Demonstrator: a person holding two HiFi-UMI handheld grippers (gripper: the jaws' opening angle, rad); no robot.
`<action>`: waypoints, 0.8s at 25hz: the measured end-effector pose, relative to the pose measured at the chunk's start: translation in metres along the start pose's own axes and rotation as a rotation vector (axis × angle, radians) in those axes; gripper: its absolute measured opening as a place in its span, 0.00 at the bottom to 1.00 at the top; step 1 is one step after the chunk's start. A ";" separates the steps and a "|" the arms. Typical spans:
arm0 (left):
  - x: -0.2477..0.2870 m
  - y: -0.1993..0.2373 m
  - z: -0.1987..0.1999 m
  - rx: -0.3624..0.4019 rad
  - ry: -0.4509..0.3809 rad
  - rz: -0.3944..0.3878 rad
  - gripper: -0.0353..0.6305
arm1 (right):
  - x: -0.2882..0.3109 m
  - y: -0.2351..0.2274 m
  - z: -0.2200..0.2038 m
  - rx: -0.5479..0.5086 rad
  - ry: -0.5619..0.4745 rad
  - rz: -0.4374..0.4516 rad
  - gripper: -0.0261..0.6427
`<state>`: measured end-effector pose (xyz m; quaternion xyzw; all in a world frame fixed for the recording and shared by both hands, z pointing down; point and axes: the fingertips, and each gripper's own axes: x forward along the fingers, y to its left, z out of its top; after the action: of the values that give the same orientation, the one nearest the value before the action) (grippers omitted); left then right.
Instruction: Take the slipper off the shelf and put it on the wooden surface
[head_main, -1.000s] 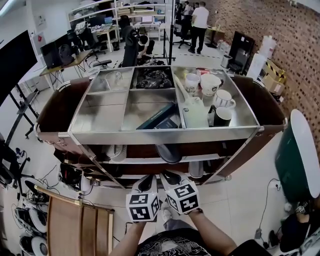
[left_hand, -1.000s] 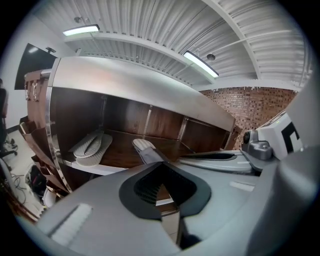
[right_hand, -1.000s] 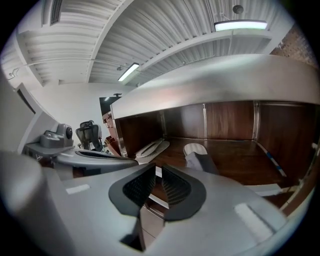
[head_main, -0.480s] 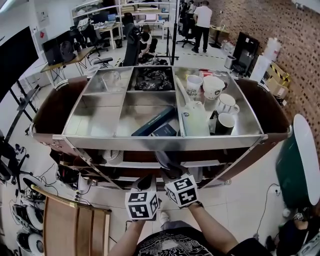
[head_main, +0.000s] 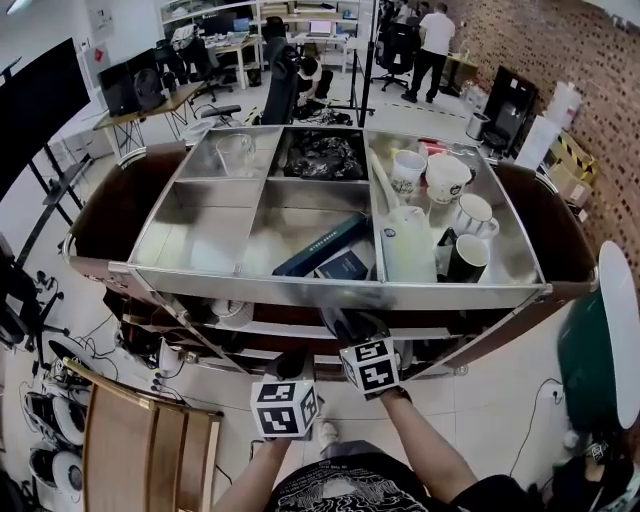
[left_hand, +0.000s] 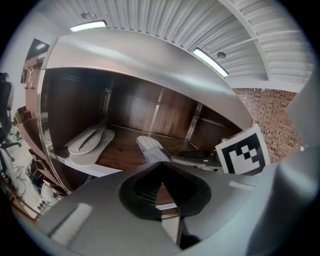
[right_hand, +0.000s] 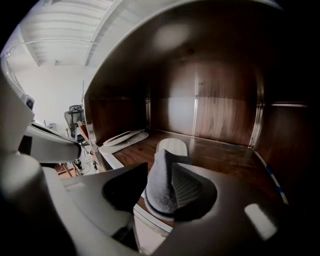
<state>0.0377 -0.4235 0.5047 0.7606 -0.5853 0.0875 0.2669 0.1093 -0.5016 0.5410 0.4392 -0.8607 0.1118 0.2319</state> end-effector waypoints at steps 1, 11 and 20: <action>0.001 0.002 0.000 -0.005 0.000 0.004 0.06 | 0.005 -0.003 0.000 -0.002 0.002 -0.008 0.22; 0.007 0.012 -0.001 -0.012 0.011 0.024 0.06 | 0.041 -0.008 -0.004 -0.044 0.036 -0.012 0.22; 0.015 0.018 -0.002 -0.027 0.020 0.032 0.06 | 0.054 -0.015 -0.023 -0.076 0.141 -0.047 0.25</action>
<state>0.0256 -0.4387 0.5186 0.7465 -0.5960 0.0915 0.2813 0.1009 -0.5390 0.5880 0.4410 -0.8354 0.1041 0.3111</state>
